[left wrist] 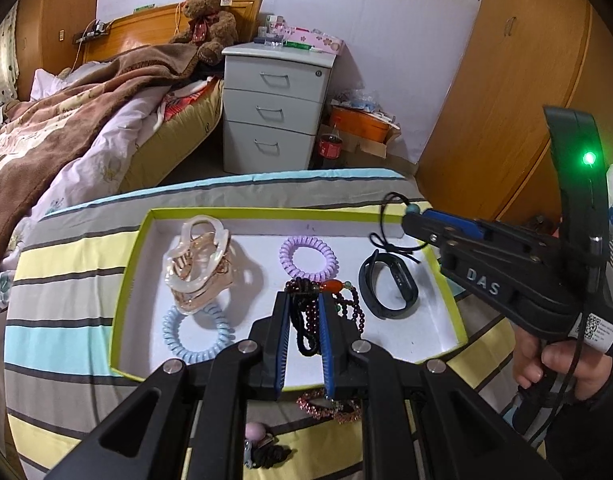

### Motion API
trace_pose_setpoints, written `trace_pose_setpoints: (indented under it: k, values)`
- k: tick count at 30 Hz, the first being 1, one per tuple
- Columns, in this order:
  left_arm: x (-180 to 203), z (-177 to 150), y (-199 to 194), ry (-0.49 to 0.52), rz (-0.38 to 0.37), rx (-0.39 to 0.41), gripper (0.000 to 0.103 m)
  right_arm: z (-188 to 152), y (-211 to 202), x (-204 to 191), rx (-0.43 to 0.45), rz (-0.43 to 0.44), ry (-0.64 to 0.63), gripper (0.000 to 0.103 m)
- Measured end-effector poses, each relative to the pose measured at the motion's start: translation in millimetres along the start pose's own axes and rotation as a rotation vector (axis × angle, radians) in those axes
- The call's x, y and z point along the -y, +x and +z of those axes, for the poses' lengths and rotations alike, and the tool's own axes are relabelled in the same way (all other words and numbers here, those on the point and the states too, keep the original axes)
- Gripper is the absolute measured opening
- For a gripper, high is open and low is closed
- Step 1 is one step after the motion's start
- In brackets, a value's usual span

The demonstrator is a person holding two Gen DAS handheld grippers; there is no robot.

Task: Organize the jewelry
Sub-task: 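Carry the beaded necklace and cord hair tie over the green box with both grippers, then open the right gripper to drop the cord hair tie into the box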

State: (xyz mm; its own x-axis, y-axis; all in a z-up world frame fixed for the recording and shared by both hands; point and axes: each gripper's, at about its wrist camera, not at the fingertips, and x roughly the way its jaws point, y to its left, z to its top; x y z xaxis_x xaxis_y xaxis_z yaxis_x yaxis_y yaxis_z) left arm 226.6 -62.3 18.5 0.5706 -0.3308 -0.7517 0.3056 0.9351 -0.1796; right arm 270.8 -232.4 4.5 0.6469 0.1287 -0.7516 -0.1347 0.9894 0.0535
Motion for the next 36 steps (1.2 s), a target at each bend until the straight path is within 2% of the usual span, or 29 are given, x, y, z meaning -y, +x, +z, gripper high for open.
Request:
trace_pose_setpoints:
  k: [9,17,36]
  values:
    - [3.0,2.4,24.5,-0.004,0.003,-0.038,0.015,0.3,25.1,-2.0,-0.052,0.031,-0.009,0.021]
    - [5.5,-0.3,40.0,-0.025,0.001,-0.063,0.015,1.7,44.9,-7.1,-0.092,0.017,-0.039,0.021]
    - [0.4,-1.9,55.7,-0.047,0.013,-0.097,0.015,0.6,59.3,-7.4,-0.116,-0.001,-0.060,0.022]
